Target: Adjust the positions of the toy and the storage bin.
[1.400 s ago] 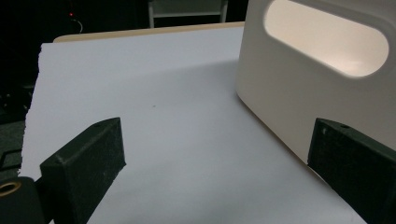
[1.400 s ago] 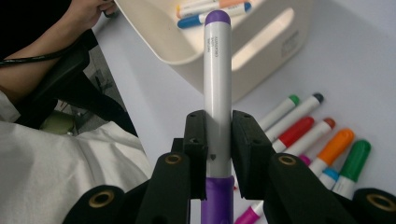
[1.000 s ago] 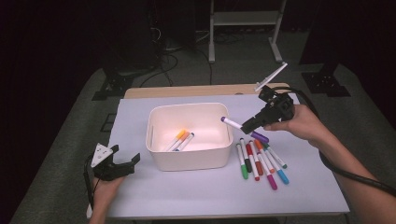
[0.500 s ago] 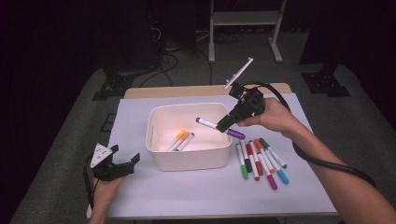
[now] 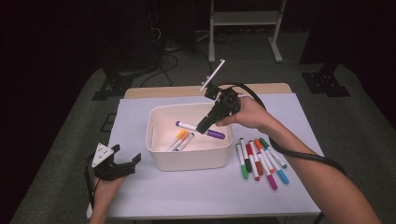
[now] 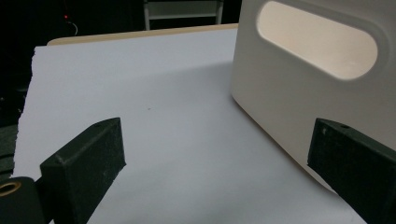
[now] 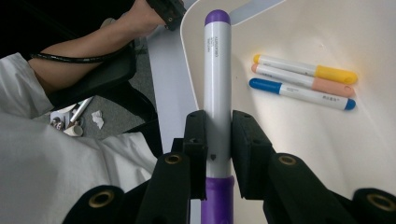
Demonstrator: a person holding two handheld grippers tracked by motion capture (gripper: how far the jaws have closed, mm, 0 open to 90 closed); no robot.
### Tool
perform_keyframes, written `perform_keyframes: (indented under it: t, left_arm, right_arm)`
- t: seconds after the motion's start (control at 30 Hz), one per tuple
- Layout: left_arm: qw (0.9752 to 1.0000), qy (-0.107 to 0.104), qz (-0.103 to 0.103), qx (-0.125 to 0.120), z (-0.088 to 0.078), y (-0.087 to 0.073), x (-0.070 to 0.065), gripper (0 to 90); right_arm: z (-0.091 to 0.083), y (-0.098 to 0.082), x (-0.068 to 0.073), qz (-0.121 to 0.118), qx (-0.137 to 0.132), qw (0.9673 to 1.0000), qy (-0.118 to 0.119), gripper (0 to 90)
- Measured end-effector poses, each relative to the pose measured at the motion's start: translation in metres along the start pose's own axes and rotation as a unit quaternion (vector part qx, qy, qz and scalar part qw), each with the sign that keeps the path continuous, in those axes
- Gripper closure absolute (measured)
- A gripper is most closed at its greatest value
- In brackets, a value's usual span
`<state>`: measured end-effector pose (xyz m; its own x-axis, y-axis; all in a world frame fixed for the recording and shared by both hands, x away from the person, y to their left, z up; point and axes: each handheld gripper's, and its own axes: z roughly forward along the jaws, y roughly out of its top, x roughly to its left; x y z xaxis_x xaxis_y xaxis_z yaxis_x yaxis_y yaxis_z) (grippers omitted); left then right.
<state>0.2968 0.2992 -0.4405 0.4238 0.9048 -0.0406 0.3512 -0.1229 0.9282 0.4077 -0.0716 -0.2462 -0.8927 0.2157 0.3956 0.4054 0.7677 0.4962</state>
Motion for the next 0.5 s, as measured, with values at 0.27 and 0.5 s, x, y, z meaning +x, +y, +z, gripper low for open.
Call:
perform_keyframes:
  t: [0.27, 0.5]
  left_arm:
    - [1.0000, 0.001, -0.003, -0.003, -0.001, 0.000, 0.001, 2.6]
    - [1.0000, 0.001, -0.006, -0.004, -0.001, 0.000, 0.002, 2.6]
  right_arm:
    - [0.016, 0.015, -0.006, -0.002, 0.014, 0.9999, 0.004, 75.7]
    - [0.027, 0.023, -0.013, -0.004, 0.023, 0.9997, 0.003, 75.6]
